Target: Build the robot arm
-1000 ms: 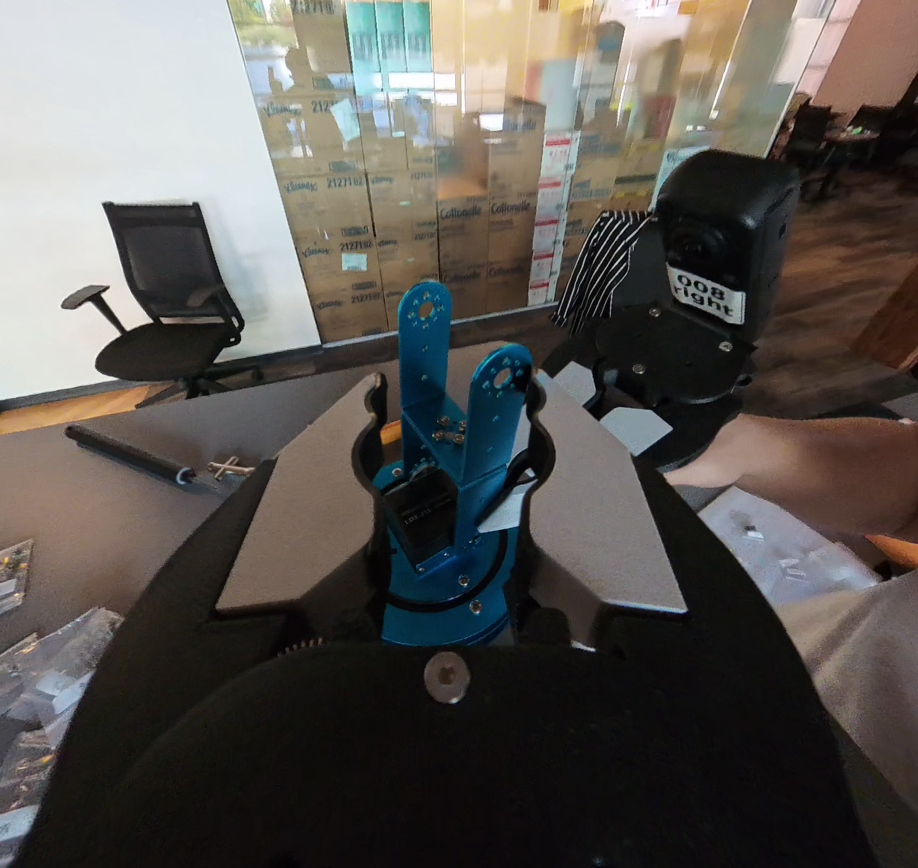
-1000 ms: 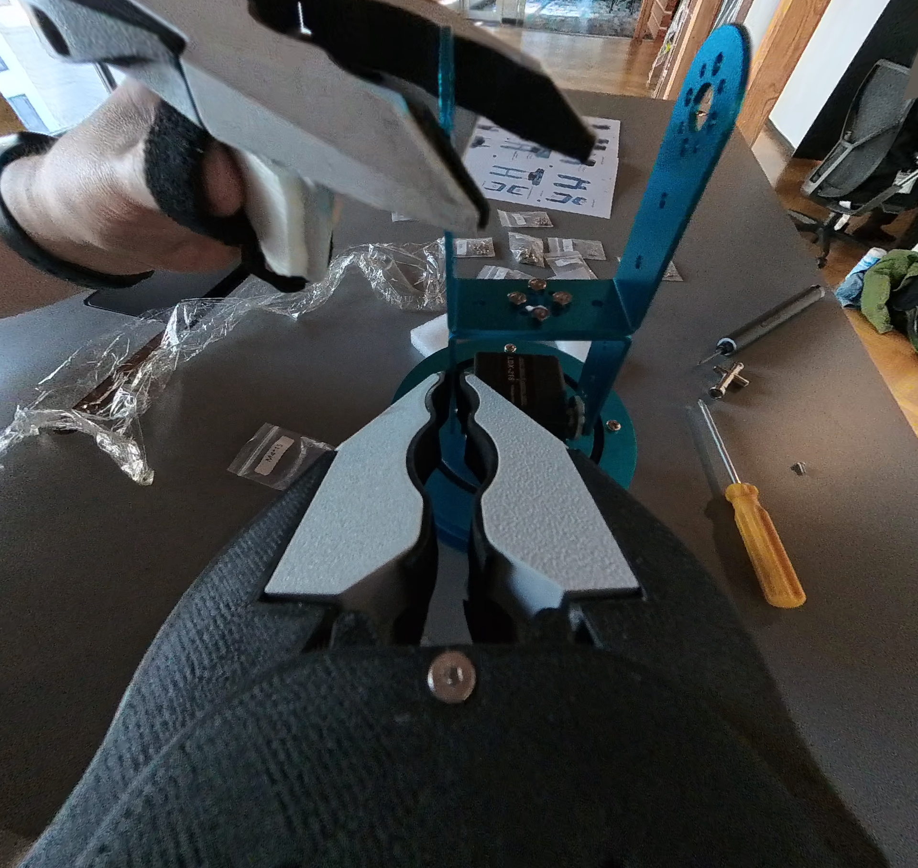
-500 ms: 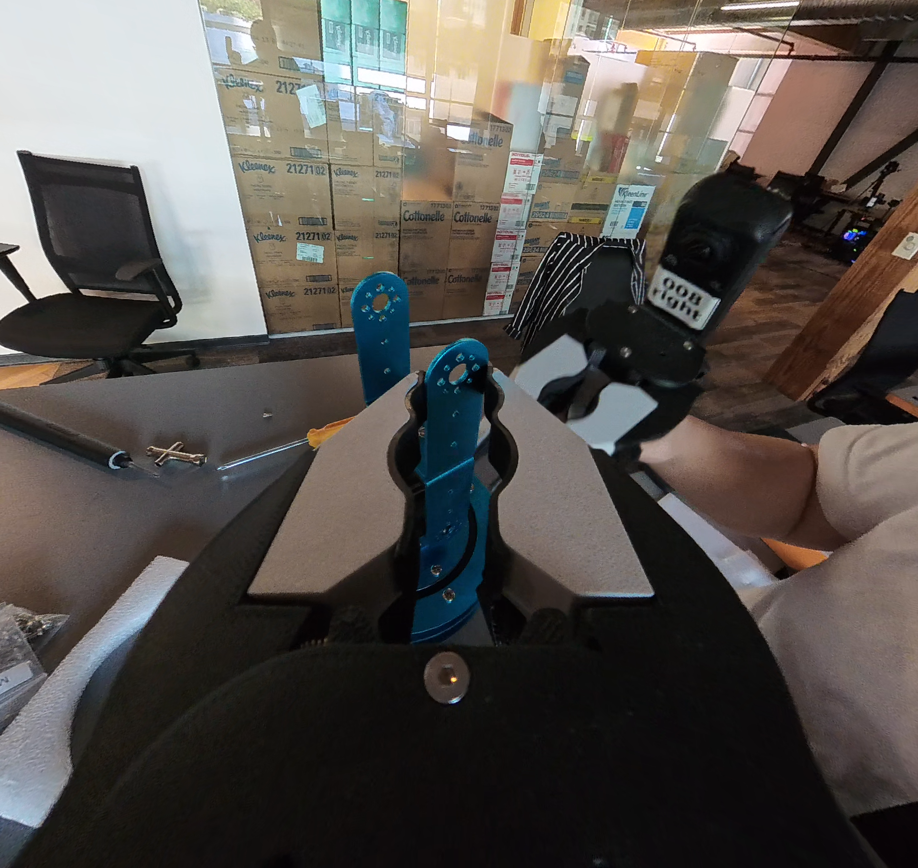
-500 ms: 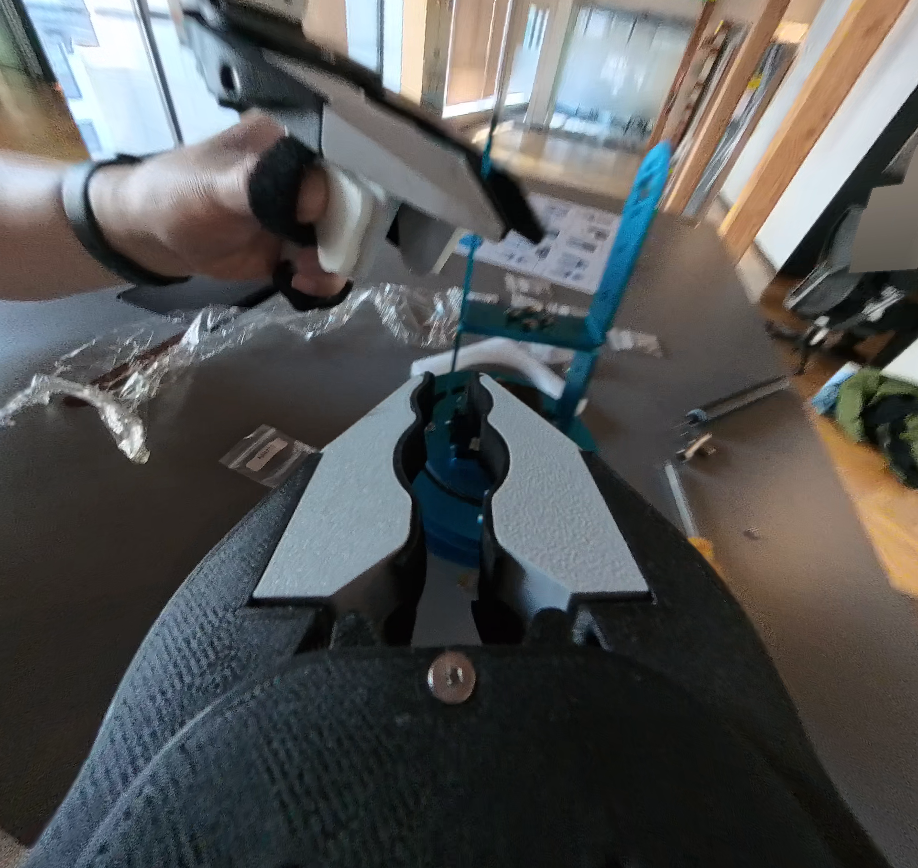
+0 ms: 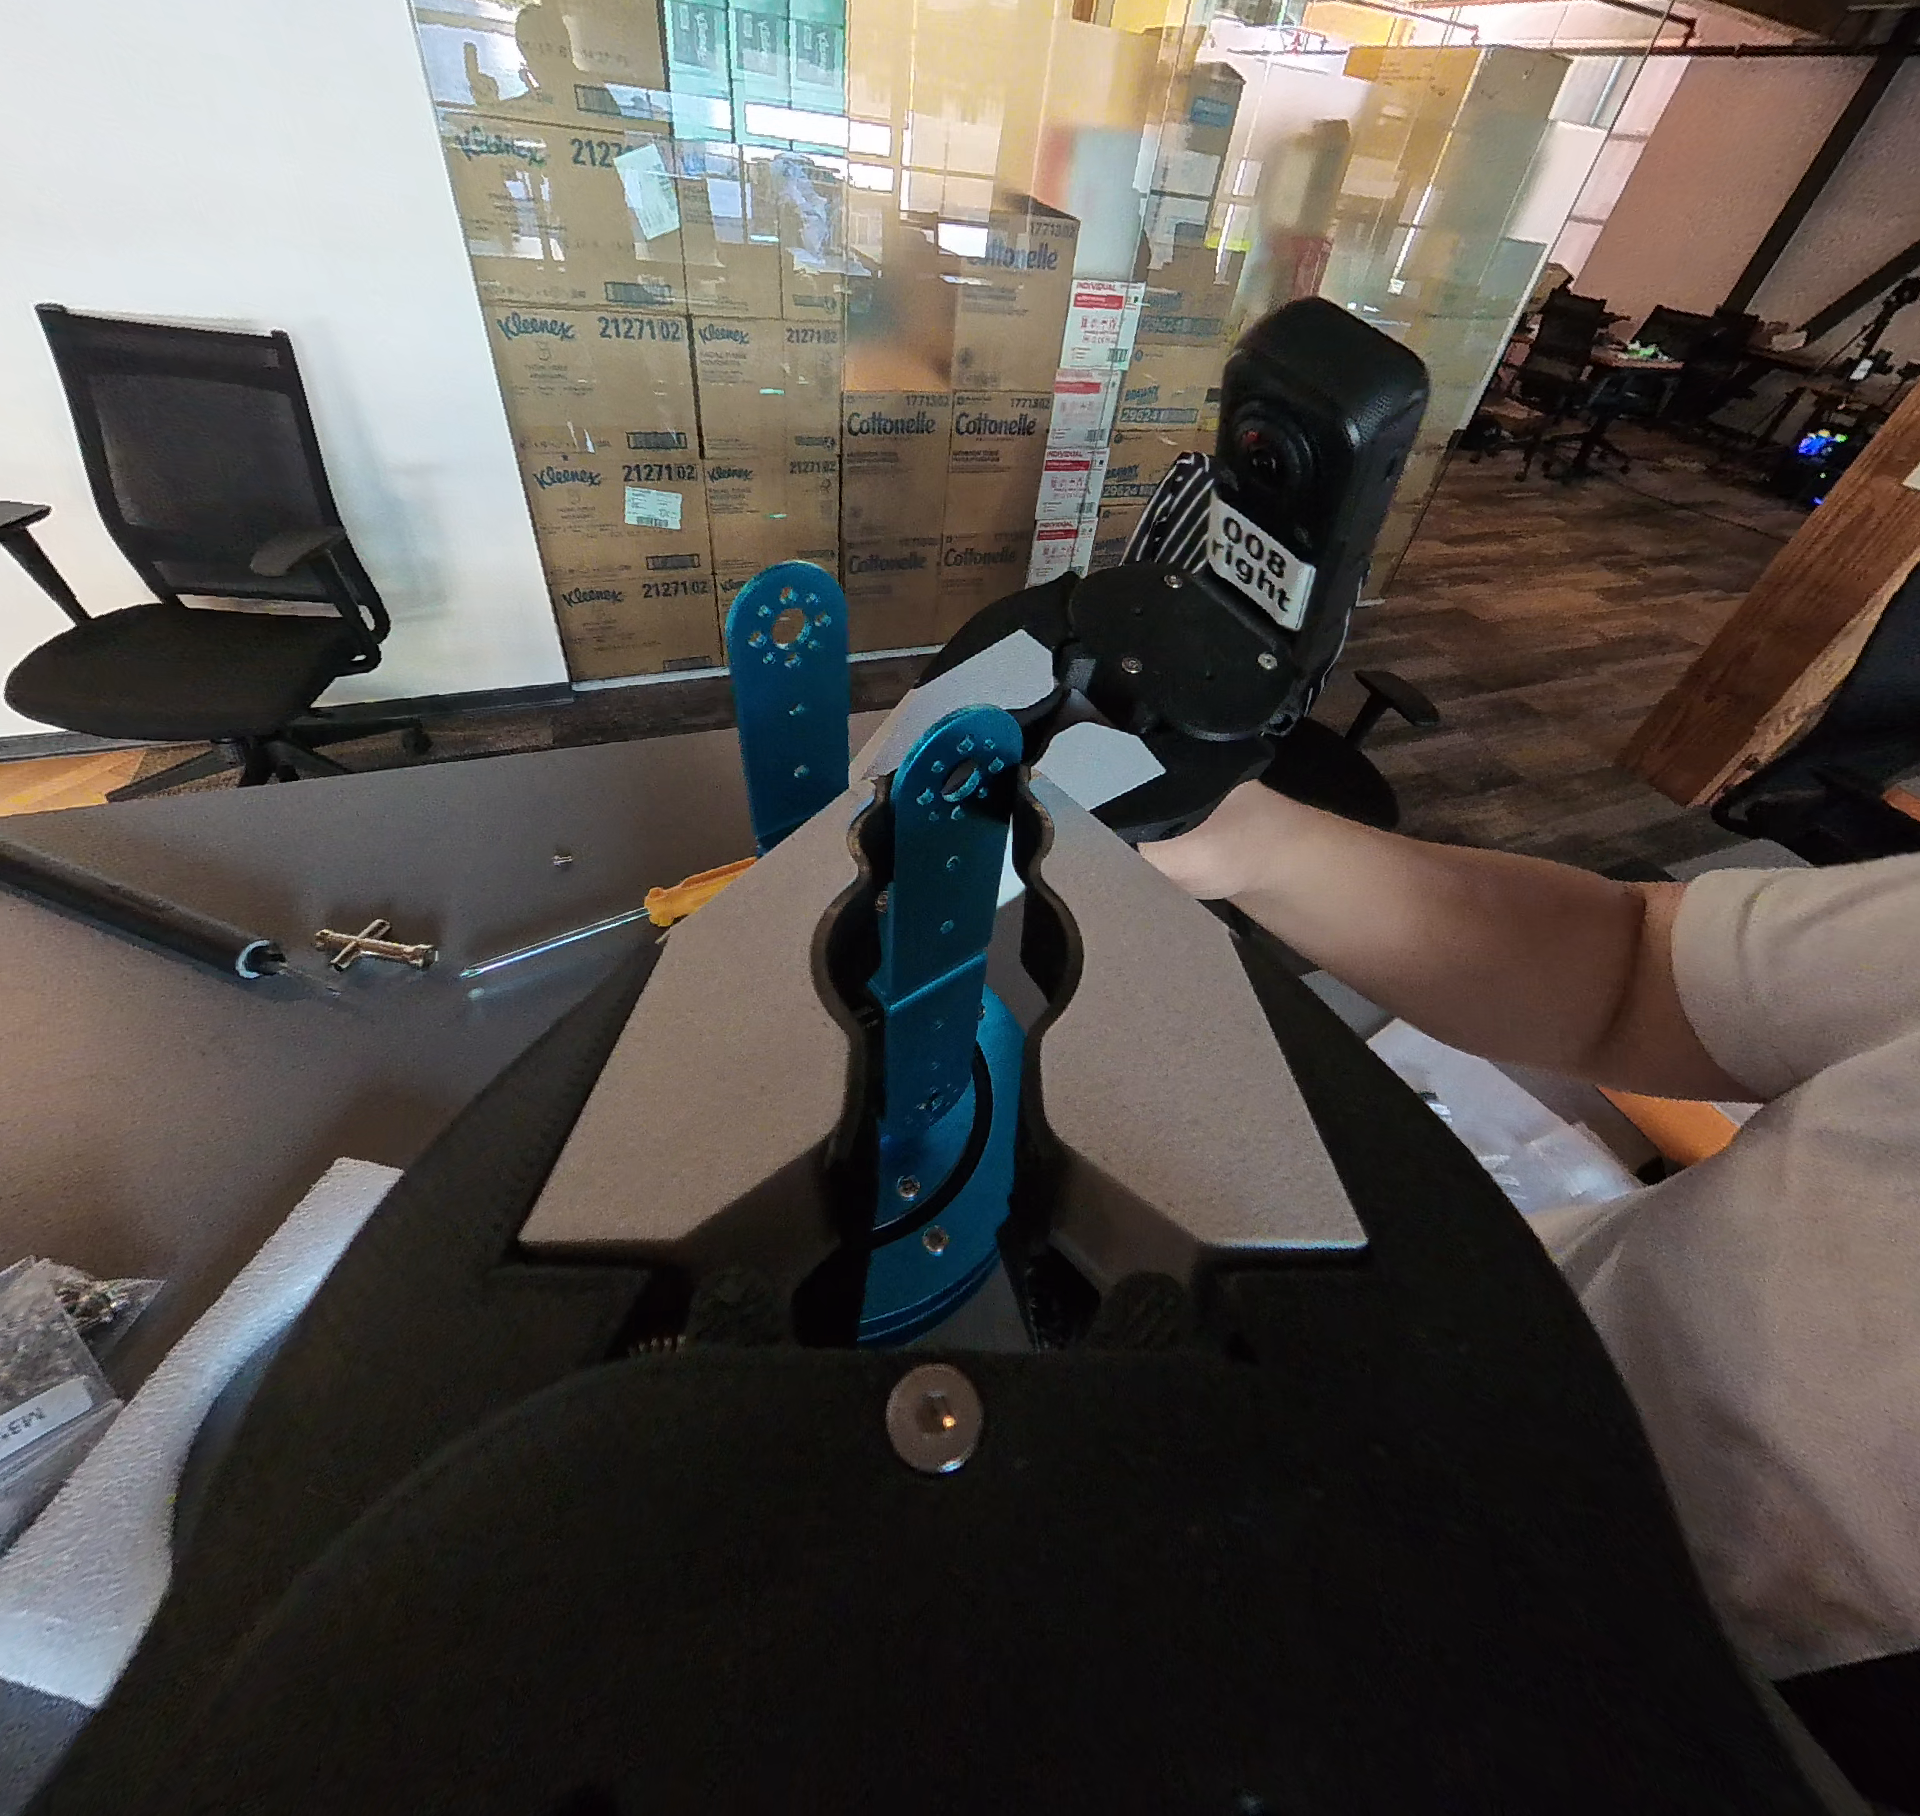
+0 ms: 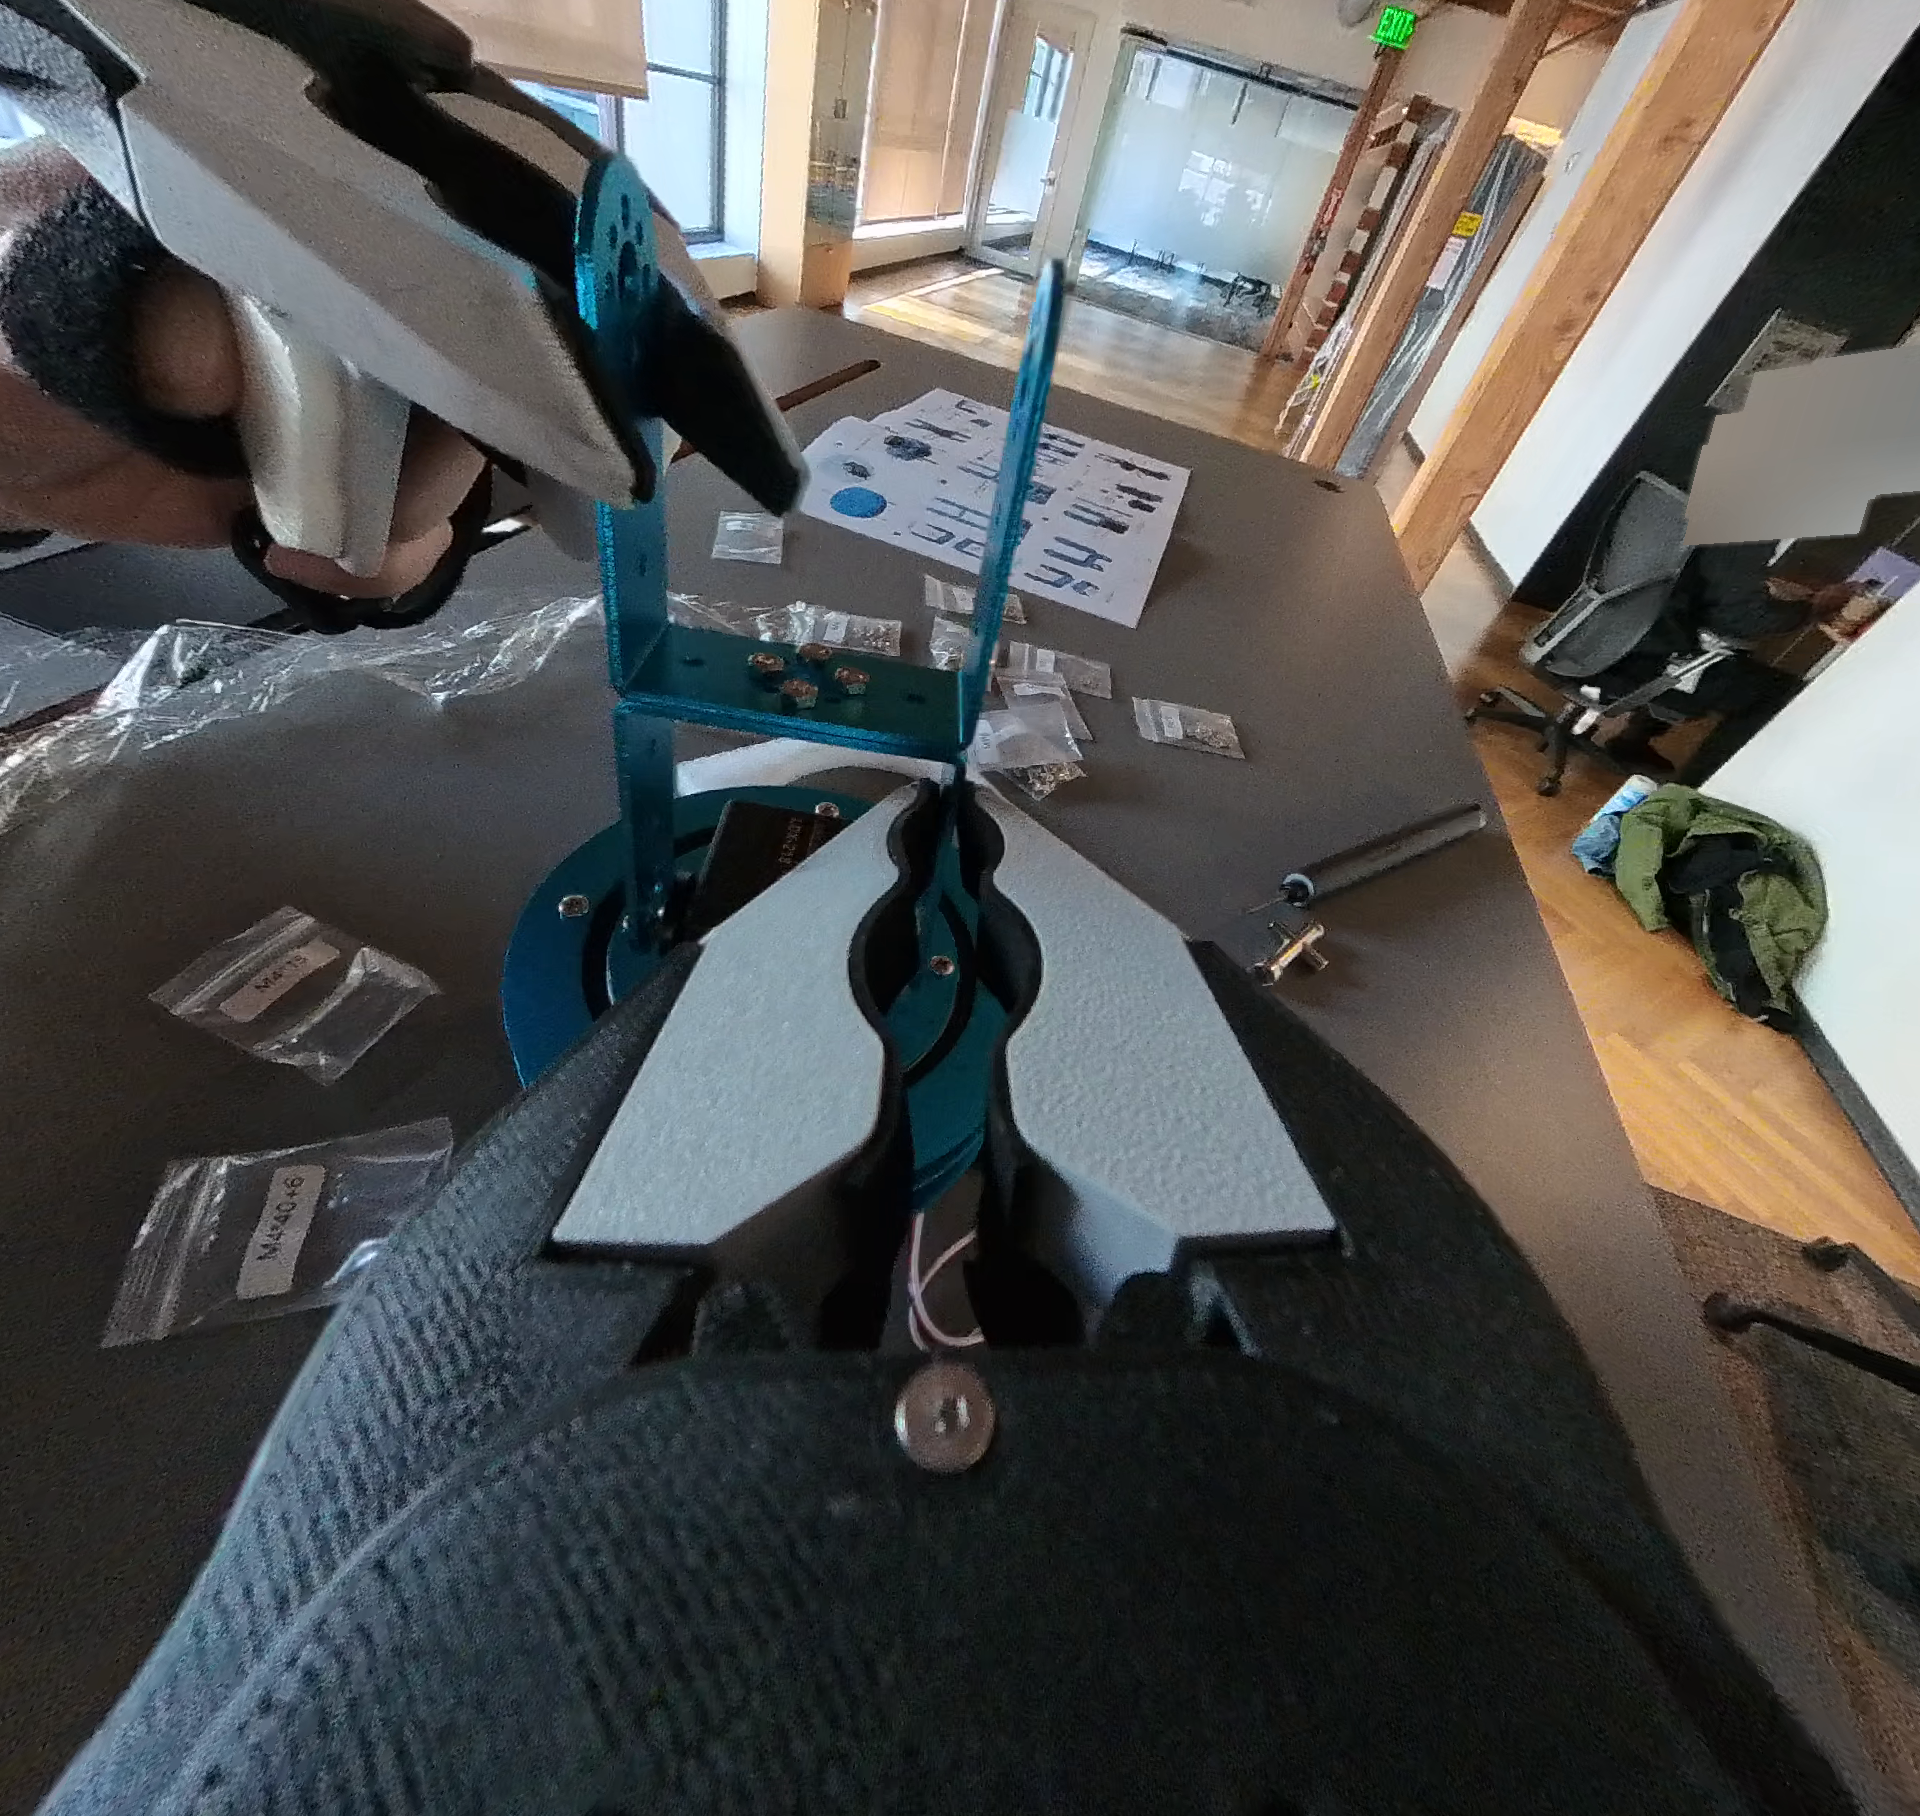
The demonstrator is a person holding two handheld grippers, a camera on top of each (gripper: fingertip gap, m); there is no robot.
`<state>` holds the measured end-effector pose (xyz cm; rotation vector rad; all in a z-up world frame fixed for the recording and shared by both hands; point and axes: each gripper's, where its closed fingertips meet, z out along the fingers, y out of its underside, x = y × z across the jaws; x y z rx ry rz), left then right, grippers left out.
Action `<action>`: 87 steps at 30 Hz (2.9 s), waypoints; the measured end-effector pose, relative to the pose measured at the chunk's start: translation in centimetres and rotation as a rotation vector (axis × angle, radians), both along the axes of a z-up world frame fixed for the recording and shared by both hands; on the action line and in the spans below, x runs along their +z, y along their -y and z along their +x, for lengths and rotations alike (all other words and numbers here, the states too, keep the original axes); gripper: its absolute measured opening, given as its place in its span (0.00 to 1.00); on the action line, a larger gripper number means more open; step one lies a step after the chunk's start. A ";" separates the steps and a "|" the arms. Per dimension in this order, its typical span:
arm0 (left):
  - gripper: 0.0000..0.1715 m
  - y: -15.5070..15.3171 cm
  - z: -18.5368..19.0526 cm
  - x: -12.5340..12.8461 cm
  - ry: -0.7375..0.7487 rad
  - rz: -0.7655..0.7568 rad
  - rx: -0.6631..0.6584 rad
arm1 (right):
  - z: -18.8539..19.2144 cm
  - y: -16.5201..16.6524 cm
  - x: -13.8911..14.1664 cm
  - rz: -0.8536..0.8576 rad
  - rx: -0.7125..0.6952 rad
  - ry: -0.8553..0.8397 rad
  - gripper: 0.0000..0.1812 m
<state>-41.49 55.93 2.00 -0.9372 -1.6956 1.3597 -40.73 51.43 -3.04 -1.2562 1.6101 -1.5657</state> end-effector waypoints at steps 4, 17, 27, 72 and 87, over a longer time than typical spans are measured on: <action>0.12 0.0 -0.2 -0.1 -0.007 0.013 -0.010 | -0.1 0.0 -0.1 0.077 0.002 0.017 0.00; 0.12 -0.3 -0.2 -1.5 0.054 0.020 -0.010 | -0.5 -0.2 -0.4 0.035 -0.022 0.108 0.00; 0.12 -0.3 -0.8 -2.1 0.087 0.006 -0.017 | -0.8 -0.2 -0.4 0.021 -0.011 0.178 0.00; 0.16 1.8 2.2 -4.1 -0.050 0.015 0.925 | -7.0 6.6 -3.3 0.185 1.134 -0.127 0.19; 0.16 0.2 3.9 -3.1 -0.015 -0.125 1.243 | 0.0 -2.4 -4.9 0.150 1.593 -0.193 0.24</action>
